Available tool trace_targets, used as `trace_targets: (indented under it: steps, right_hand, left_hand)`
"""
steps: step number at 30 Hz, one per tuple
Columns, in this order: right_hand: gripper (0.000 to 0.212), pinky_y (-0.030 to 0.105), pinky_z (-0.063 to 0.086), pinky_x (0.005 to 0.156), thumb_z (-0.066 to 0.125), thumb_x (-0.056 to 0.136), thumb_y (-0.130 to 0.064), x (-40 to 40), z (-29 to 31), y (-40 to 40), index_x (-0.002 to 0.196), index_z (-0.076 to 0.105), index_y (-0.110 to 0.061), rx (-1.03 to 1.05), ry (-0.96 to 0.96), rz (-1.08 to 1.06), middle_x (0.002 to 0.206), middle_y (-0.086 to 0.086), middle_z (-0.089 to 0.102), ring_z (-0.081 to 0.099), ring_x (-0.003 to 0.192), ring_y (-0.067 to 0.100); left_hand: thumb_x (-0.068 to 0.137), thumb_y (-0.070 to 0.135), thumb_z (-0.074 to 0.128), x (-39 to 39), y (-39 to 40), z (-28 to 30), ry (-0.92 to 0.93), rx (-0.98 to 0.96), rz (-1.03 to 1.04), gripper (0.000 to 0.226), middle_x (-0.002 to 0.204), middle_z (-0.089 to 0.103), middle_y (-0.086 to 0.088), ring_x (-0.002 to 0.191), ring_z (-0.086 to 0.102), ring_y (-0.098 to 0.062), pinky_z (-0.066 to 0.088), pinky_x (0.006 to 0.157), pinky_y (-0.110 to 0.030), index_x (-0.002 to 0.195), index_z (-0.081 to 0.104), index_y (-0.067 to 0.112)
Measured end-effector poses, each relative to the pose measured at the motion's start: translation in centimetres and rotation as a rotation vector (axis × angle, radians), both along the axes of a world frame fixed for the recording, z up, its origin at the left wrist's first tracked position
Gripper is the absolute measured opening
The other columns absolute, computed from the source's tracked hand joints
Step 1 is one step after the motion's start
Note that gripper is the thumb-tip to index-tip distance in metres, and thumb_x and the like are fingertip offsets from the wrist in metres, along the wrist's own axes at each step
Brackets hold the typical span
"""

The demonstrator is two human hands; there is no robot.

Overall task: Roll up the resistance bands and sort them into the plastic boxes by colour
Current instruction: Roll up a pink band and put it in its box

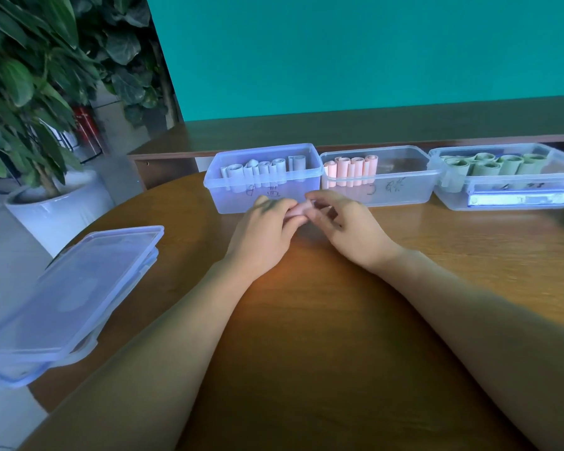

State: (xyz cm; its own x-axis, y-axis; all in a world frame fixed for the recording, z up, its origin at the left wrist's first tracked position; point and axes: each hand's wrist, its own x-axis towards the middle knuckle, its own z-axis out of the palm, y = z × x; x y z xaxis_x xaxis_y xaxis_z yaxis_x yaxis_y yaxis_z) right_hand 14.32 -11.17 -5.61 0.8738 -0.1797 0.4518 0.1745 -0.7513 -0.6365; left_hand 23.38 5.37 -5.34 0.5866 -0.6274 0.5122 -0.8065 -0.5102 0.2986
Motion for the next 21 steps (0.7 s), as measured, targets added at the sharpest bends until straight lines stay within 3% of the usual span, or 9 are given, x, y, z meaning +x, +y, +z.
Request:
trace_targets:
  steps: [2, 5, 8, 10, 15, 18, 21]
  right_hand:
    - [0.035, 0.011, 0.046, 0.082, 0.060, 0.101, -0.026, -1.2, 0.3, -0.2, 0.135, 0.061, -0.016, 0.060, -0.009, 0.021, 0.113, -0.003, 0.069, 0.063, 0.092, 0.005]
    - [0.028, 0.010, 0.047, 0.072, 0.062, 0.100, -0.024, -3.3, 1.3, -0.9, 0.127, 0.067, -0.018, 0.106, -0.046, 0.026, 0.109, -0.007, 0.071, 0.064, 0.088, 0.001]
    - [0.020, 0.023, 0.056, 0.062, 0.063, 0.099, -0.020, -5.6, 3.0, -2.4, 0.118, 0.070, -0.019, 0.115, -0.034, 0.042, 0.106, -0.006, 0.071, 0.064, 0.079, 0.012]
    - [0.016, 0.030, 0.059, 0.062, 0.065, 0.098, -0.016, -6.8, 4.5, -3.8, 0.112, 0.073, -0.017, 0.068, -0.026, 0.036, 0.106, -0.004, 0.071, 0.065, 0.082, 0.017]
    - [0.012, 0.021, 0.057, 0.071, 0.064, 0.098, -0.009, -8.1, 8.8, -7.6, 0.102, 0.076, -0.012, -0.089, -0.028, 0.029, 0.099, -0.002, 0.074, 0.068, 0.088, 0.014]
    - [0.019, 0.020, 0.057, 0.073, 0.063, 0.098, -0.006, -8.0, 10.5, -10.1, 0.092, 0.075, -0.019, -0.145, -0.029, -0.034, 0.090, -0.015, 0.074, 0.068, 0.083, 0.003]
    - [0.021, 0.037, 0.058, 0.078, 0.059, 0.096, -0.016, -6.4, 11.3, -13.2, 0.087, 0.074, -0.027, -0.248, 0.014, -0.166, 0.090, -0.012, 0.076, 0.068, 0.083, 0.016]
  left_hand:
    - [0.101, 0.044, 0.050, -0.8, 0.0, 0.0, 0.031, -0.038, -0.039, 0.034, 0.101, 0.064, 0.005, 0.099, 0.049, -0.012, 0.047, 0.076, -0.036, 0.120, 0.063, 0.019]
    - [0.100, 0.042, 0.054, -2.5, -0.6, 0.2, 0.070, -0.135, -0.102, 0.030, 0.098, 0.057, 0.012, 0.090, 0.043, 0.000, 0.040, 0.072, -0.024, 0.118, 0.064, 0.019]
    - [0.098, 0.042, 0.055, -4.5, -2.1, 0.6, 0.139, -0.220, -0.148, 0.029, 0.100, 0.057, 0.011, 0.088, 0.050, -0.001, 0.039, 0.072, -0.010, 0.116, 0.065, 0.022]
    - [0.098, 0.043, 0.055, -5.6, -3.8, 0.8, 0.172, -0.286, -0.170, 0.029, 0.101, 0.058, 0.008, 0.092, 0.056, -0.006, 0.044, 0.076, -0.012, 0.118, 0.066, 0.025]
    - [0.099, 0.034, 0.062, -7.3, -9.4, 1.7, 0.203, -0.542, -0.179, 0.029, 0.102, 0.062, 0.008, 0.096, 0.060, -0.013, 0.048, 0.079, -0.019, 0.123, 0.068, 0.020]
    - [0.098, 0.042, 0.061, -7.0, -12.0, 1.7, 0.195, -0.623, -0.134, 0.037, 0.115, 0.068, 0.006, 0.105, 0.062, -0.010, 0.054, 0.086, -0.028, 0.128, 0.064, 0.021]
    - [0.097, 0.050, 0.059, -6.5, -13.0, 1.0, 0.192, -0.658, -0.077, 0.046, 0.118, 0.070, 0.006, 0.101, 0.065, -0.009, 0.059, 0.078, -0.025, 0.134, 0.059, 0.024]
